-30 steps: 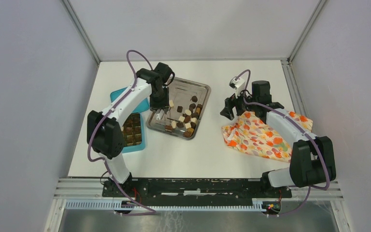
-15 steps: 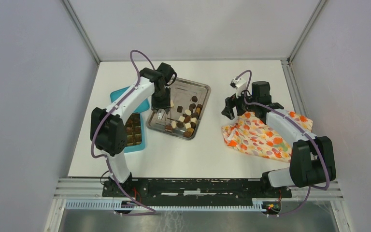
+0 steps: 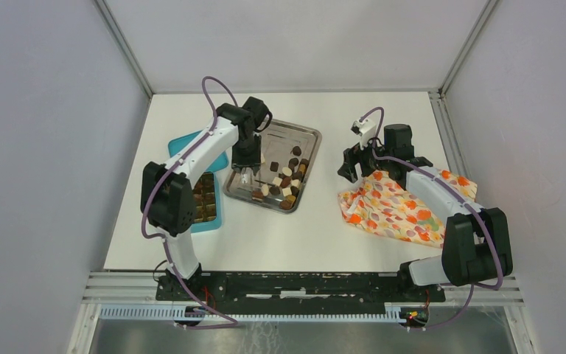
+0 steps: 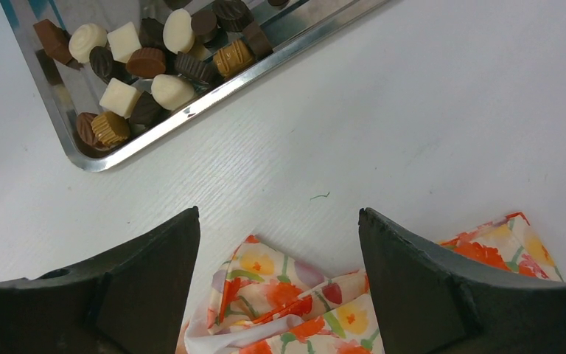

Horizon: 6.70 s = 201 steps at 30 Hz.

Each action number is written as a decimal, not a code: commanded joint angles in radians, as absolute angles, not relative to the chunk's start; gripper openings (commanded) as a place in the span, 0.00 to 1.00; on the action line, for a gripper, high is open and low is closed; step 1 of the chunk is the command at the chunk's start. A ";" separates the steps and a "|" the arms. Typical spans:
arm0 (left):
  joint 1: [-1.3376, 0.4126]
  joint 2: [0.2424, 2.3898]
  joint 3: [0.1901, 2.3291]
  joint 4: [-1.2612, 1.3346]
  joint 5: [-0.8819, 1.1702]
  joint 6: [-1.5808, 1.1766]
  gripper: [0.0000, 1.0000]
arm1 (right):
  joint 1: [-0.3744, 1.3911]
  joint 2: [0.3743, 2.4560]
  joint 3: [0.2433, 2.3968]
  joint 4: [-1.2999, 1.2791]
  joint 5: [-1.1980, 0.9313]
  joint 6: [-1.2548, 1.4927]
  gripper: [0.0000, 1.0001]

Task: Pack the chocolate
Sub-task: Pick up the fake chocolate from the plate, then place the fake chocolate in the packing box, then move the plate to the center of the board.

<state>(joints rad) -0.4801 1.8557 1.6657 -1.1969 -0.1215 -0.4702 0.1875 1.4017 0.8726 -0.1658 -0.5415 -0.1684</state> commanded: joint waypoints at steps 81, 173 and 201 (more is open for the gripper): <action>-0.287 1.213 1.344 -1.465 -0.273 -0.574 0.02 | 0.186 1.404 0.904 -0.146 -0.642 -0.156 0.84; -0.110 1.137 1.271 -1.083 0.281 -0.564 0.29 | 0.187 1.420 0.899 -0.147 -0.824 -0.189 0.85; -0.407 1.287 1.309 -0.928 0.140 -0.669 0.29 | 0.187 1.414 0.889 -0.134 -0.845 -0.184 0.85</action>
